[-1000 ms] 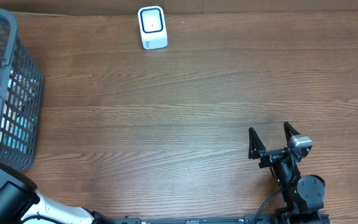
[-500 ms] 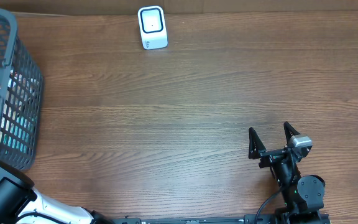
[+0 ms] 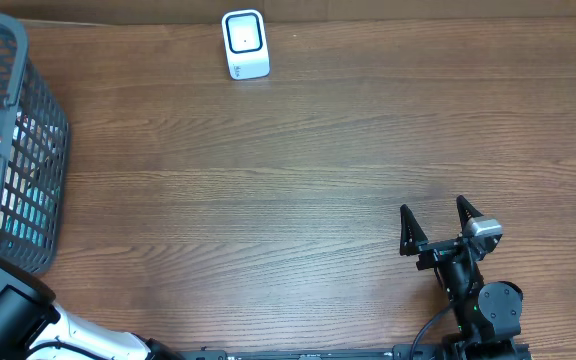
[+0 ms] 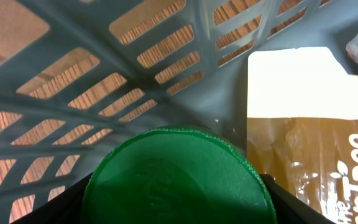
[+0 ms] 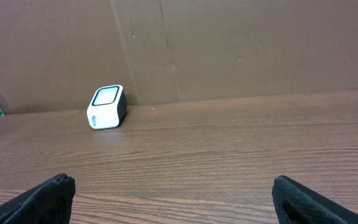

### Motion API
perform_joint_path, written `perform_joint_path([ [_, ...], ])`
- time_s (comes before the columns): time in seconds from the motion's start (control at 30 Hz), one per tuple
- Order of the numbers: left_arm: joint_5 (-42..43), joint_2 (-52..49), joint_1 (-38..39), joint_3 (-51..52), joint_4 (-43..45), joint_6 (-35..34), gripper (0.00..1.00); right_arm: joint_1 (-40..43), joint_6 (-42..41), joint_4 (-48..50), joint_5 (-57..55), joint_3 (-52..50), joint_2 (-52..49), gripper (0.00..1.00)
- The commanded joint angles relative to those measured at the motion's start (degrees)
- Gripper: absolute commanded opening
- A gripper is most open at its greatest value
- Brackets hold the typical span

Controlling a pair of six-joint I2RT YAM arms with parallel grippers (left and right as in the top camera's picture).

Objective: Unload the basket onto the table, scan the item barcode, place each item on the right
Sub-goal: 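Grasp the green-lidded jar in the basket with the left gripper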

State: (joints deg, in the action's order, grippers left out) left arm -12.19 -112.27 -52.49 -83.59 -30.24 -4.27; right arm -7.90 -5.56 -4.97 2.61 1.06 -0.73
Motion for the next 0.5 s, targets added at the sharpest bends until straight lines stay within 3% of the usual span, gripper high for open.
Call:
perform_joint_path([
  [0.0,0.3,4.2,0.5,0.4,-0.1,-0.5,0.57,0.2,-0.2,0.3,0.1,-0.6,0.6,1.00],
  [0.47,8.3,23.1,1.1,0.4,1.2,-8.4,0.56,0.2,-0.2,0.3,0.1,-0.6,0.6,1.00],
])
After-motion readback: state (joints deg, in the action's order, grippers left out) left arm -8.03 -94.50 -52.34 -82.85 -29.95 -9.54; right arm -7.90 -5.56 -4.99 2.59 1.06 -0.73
